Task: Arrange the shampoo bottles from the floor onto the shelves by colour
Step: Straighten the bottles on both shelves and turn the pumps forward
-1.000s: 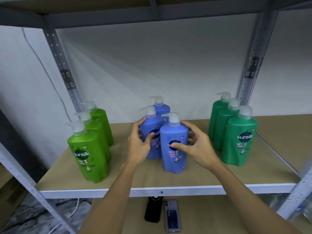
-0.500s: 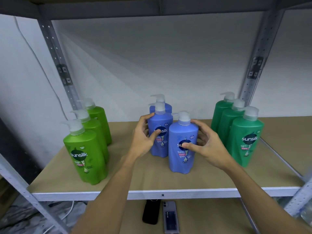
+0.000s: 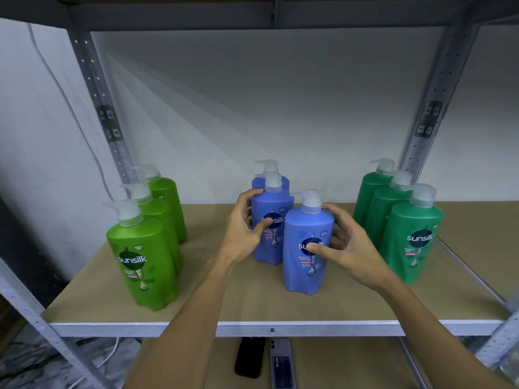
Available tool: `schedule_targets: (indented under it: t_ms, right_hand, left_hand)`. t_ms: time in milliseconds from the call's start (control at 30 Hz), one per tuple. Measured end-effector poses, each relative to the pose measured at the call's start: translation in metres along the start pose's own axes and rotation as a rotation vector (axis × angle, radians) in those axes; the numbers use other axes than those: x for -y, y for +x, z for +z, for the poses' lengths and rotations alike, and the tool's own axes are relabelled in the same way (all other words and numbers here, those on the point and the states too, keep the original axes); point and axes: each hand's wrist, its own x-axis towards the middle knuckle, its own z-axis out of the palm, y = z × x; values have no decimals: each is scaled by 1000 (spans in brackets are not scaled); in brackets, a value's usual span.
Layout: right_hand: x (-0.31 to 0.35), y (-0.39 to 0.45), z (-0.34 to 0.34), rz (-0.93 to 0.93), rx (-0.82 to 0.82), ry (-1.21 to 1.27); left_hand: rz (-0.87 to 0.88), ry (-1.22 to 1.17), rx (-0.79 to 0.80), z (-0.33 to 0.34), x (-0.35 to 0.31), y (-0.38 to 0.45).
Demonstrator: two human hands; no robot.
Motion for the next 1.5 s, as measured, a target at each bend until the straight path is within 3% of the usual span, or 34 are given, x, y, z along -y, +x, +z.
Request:
schedule_targets:
  t_ms: [633,1500]
  right_hand:
    - [3,0,0,4,22,-14]
    - [3,-2,10,-20,-25,-81]
  left_hand:
    - [-15,-41,2,3,0,-2]
    - [-1,117,-70,-4,-8,-4]
